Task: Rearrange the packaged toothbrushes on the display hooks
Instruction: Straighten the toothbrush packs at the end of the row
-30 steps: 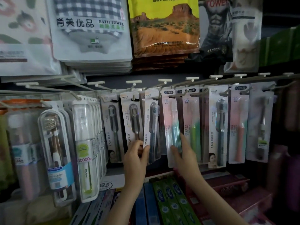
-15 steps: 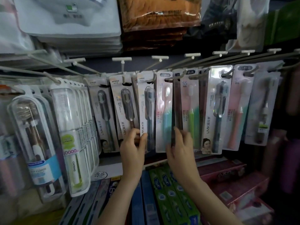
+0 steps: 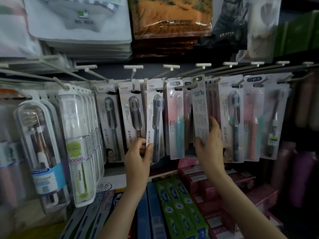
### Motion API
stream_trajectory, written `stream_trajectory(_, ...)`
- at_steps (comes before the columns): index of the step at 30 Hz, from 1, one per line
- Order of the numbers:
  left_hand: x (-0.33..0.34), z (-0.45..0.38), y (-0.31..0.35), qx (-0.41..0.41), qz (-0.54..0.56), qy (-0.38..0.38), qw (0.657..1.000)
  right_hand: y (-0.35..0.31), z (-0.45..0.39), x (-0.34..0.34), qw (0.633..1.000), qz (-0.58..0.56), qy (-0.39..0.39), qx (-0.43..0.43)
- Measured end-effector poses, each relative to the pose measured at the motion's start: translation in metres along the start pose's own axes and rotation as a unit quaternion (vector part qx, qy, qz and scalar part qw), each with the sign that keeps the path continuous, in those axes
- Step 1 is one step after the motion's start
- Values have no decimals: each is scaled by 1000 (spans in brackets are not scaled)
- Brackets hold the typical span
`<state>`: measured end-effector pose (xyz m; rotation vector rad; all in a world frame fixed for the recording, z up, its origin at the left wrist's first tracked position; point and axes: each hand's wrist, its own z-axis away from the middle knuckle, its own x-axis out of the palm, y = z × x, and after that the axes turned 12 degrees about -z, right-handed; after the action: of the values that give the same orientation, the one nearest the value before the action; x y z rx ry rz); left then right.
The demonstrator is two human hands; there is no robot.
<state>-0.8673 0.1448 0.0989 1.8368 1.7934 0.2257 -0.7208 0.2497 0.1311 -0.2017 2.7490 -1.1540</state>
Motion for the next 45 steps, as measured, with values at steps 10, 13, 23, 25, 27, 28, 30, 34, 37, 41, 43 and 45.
stream_trajectory(10,6,4,8,-5,-1,5,1000,-5,26,-49,986,67,-132,-70)
stream_trajectory(13,2,5,12,-9,0,6,1000,3,35,-57,979,80,-169,-80)
stream_trajectory(23,-10,17,29,-102,35,52,993,4,37,-103,984,-170,51,10)
stream_trajectory(25,-10,22,38,-97,17,89,991,10,34,-113,986,-150,62,32)
stream_trajectory(27,-9,26,52,-44,-5,115,992,18,29,-121,993,-88,73,26)
stream_trajectory(28,-7,26,61,-5,-13,114,993,21,25,-125,995,-62,76,18)
stream_trajectory(30,2,27,82,72,-15,79,994,26,19,-131,996,-21,84,4)
stream_trajectory(34,30,15,125,126,27,-48,990,23,6,-139,996,38,78,-26)
stream_trajectory(37,51,-3,151,68,90,-96,989,21,-11,-144,994,77,72,-39)
stream_trajectory(41,64,-28,168,-13,121,-94,988,20,-30,-148,991,113,77,-7)
stream_trajectory(43,66,-39,169,-27,120,-104,987,22,-33,-147,988,132,75,3)
stream_trajectory(45,66,-46,169,-45,123,-118,984,25,-34,-146,989,128,65,33)
